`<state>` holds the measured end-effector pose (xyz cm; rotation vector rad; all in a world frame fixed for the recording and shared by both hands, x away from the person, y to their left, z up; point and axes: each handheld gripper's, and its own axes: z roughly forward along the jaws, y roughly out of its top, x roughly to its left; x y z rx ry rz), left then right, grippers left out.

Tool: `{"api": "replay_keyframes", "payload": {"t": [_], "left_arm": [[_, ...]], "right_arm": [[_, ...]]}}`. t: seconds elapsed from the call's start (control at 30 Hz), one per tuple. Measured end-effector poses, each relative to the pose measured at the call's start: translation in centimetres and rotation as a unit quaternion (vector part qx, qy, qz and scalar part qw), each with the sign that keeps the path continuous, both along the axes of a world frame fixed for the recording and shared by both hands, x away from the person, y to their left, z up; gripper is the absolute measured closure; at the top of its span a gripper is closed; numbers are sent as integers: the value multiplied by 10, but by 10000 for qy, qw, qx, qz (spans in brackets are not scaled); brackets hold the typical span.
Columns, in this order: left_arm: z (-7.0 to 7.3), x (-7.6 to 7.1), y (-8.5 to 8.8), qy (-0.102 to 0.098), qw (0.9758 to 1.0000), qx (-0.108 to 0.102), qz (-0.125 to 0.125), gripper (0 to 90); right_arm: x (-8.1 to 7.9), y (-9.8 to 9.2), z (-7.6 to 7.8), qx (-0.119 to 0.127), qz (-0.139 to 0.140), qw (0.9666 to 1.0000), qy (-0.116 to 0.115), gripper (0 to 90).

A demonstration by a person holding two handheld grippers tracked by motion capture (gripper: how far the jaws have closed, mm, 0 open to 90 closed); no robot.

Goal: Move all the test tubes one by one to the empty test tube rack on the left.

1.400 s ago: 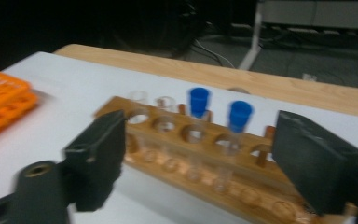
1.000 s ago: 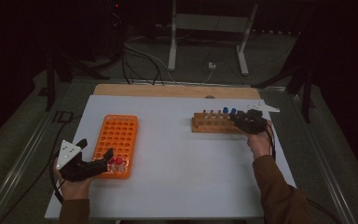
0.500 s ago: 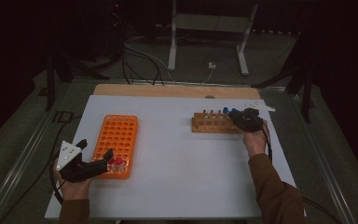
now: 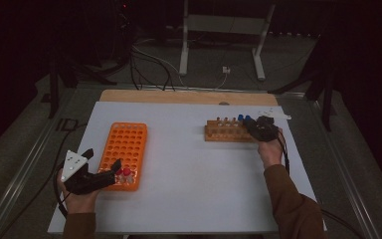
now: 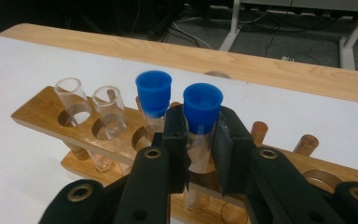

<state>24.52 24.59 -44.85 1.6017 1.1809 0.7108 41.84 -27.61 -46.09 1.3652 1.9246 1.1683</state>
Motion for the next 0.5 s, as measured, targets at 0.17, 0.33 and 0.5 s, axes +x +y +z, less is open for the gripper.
{"api": "replay_keyframes", "payload": {"t": [0.17, 0.33, 0.5], "left_arm": [[2, 0, -1, -17, 10000, -19, -50, 13], [9, -1, -3, -75, 9999, 5, -111, 13], [17, -2, -8, -95, 9997, 36, -208, 13]], "right_arm": [[-4, -4, 8, 41, -24, 9999, -103, 768], [-9, -9, 24, 98, 7, 9995, -288, 768], [-15, -12, 43, 145, 92, 9986, -491, 768]]}}
